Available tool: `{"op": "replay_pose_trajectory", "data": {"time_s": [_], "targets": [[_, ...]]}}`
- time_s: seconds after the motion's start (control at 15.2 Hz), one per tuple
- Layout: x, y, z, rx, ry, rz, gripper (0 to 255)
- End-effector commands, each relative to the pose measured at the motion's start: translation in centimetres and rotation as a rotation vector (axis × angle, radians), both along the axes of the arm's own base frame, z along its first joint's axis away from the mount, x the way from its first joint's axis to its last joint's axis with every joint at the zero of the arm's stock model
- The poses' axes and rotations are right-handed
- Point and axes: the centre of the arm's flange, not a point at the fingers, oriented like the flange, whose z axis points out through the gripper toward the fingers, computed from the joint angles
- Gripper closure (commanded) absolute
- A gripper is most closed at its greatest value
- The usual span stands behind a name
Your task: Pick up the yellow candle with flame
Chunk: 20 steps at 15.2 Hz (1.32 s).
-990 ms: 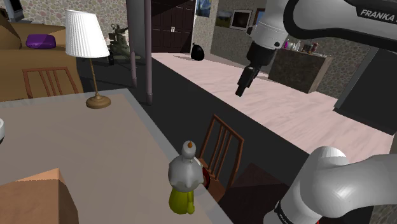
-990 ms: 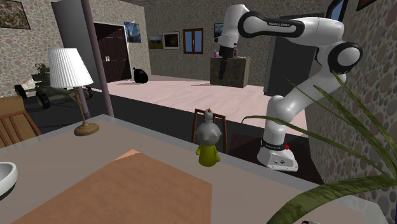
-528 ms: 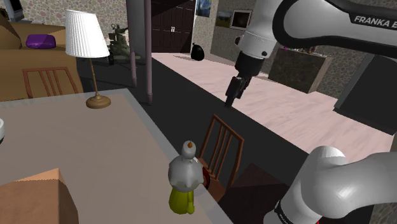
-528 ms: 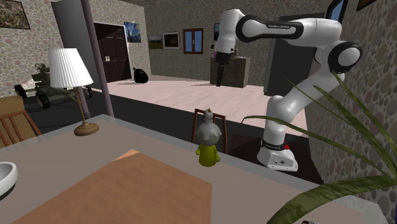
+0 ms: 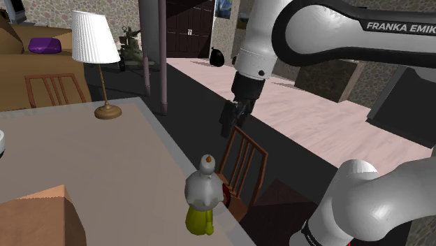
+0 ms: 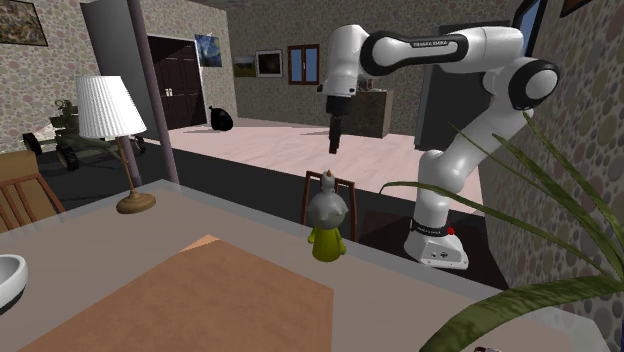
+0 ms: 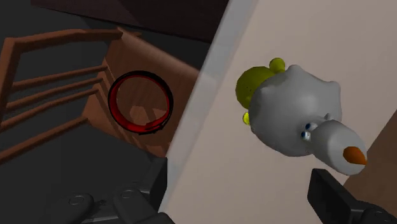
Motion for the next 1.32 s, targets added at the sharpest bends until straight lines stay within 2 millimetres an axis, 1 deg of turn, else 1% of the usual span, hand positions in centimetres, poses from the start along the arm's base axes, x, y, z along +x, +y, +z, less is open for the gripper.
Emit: {"op": "replay_pose_trajectory", "data": {"time_s": [0.0, 0.4, 0.86, 0.99, 1.06, 1.25], "targets": [[0.1, 2.1, -0.9, 0.027, 0.021, -0.007, 0], [1.1, 8.4, -3.1, 0.102, 0.080, -0.024, 0], [1.1, 8.4, -6.8, 0.102, 0.080, -0.024, 0], [1.1, 8.4, -7.1, 0.102, 0.080, -0.024, 0], [1.1, 8.4, -7.0, 0.102, 0.080, -0.024, 255], [1.1, 8.4, -7.0, 0.102, 0.080, -0.024, 255]]}}
